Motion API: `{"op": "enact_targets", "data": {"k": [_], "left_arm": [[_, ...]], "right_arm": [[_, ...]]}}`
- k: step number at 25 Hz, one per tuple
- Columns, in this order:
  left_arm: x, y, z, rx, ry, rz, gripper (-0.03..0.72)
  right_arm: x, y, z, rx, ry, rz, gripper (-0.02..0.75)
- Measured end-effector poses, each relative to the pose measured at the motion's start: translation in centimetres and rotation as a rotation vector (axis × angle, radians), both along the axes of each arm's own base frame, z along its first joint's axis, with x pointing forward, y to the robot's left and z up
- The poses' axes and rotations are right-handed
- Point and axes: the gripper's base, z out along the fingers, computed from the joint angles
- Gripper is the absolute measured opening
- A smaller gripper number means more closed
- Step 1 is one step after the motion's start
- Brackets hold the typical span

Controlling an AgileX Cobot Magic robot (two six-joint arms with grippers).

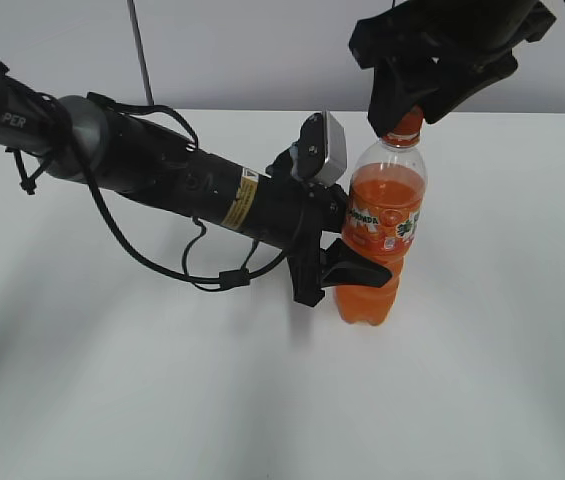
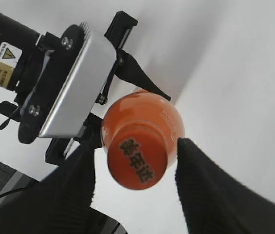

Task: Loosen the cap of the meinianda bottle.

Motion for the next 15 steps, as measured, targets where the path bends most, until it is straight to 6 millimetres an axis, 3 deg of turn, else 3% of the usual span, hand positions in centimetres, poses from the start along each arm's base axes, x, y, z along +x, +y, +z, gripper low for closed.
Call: {"op": "enact_targets", "data": {"k": [5,11,15], "left_arm": [[-0.01,0.01,-0.02,0.002,-0.001,-0.002,0.399],[-0.02,0.02,0.01,0.008,-0.008,-0.011,0.399],[0.02,0.0,0.07,0.01,-0.014,-0.015,0.399]], "right_arm": [[0.06,0.03,-0.11,-0.002,0.003,0.0,0.39],[0.06,0.03,-0.11,-0.002,0.003,0.0,0.272],[0.06,0.03,-0.11,-0.006,-0.001,0.015,0.269]]}}
